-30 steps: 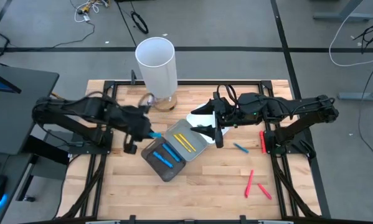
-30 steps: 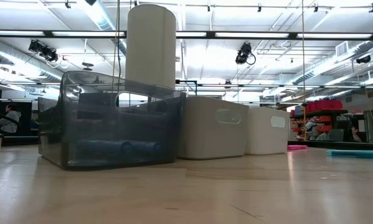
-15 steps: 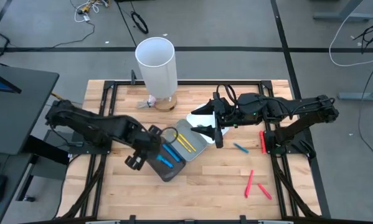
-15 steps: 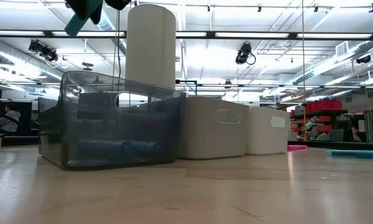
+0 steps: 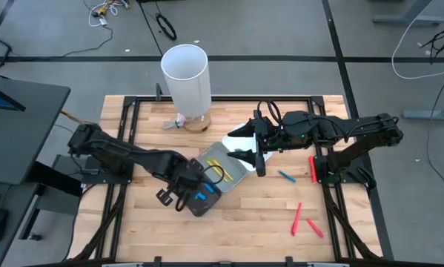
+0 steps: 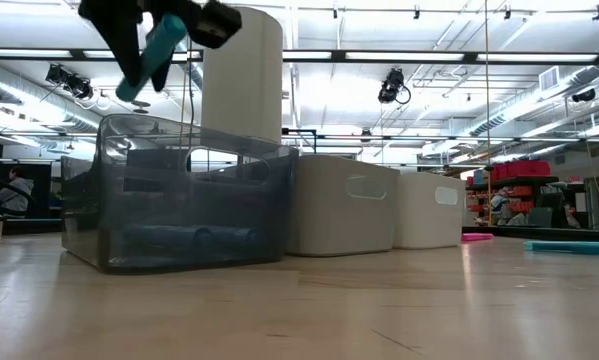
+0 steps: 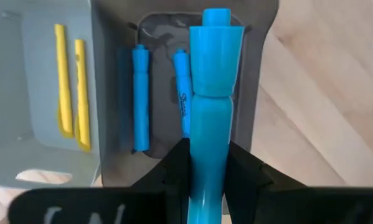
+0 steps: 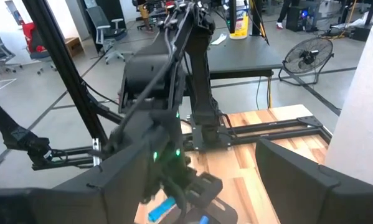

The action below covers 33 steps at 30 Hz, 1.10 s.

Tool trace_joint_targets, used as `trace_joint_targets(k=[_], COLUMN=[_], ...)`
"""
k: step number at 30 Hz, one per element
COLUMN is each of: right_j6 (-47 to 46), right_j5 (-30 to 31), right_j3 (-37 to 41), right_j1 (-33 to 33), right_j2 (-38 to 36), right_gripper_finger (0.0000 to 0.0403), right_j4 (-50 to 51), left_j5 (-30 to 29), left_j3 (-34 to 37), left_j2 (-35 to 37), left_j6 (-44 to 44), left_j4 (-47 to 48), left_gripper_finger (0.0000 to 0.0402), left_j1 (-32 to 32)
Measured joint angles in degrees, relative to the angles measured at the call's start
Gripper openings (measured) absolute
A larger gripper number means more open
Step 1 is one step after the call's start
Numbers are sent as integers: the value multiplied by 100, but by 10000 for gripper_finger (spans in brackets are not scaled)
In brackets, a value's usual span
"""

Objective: Pick & Place Markers
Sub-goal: Put the blue highlighter into the black bin

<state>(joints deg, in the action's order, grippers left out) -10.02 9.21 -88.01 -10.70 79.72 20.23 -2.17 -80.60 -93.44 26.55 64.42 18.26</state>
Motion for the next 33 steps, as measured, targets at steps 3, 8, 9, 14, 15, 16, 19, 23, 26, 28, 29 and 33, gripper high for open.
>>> trace_joint_targets(k=[3,8,9,14,15,16,19,23,26,28,29,33], right_j6=[37,144,149,154,164,168,180,240,258,258,256,262], right_j5=[74,91,92,94,97,103,105,104,103,103,102,101], right_j3=[0,0,0,0,0,0,0,0,0,0,0,-1], right_j1=[0,0,0,1,1,1,1,2,2,16,24,28], right_j2=[0,0,0,0,0,0,0,0,0,0,0,0], right_gripper_finger=[297,297,297,297,297,297,297,297,297,297,297,297], right_j4=[-28,-166,-178,-201,-201,-201,-201,-216,-219,-219,-219,-221], left_j5=[-9,82,116,222,269,299,314,317,321,337,353,364], left_j3=[0,-2,-2,-2,-1,27,225,460,583,686,750,1039], left_j2=[-197,-491,-537,-771,-800,-806,-820,-825,-825,-825,-825,-823], left_j6=[28,62,94,222,221,219,124,83,66,19,-45,-187], left_j4=[-117,-412,-437,-487,-514,-549,-826,-1095,-1271,-1477,-1509,-1675], left_gripper_finger=[71,71,71,71,71,71,71,71,71,71,71,71], left_j1=[0,0,2,37,39,39,35,37,37,35,35,35])
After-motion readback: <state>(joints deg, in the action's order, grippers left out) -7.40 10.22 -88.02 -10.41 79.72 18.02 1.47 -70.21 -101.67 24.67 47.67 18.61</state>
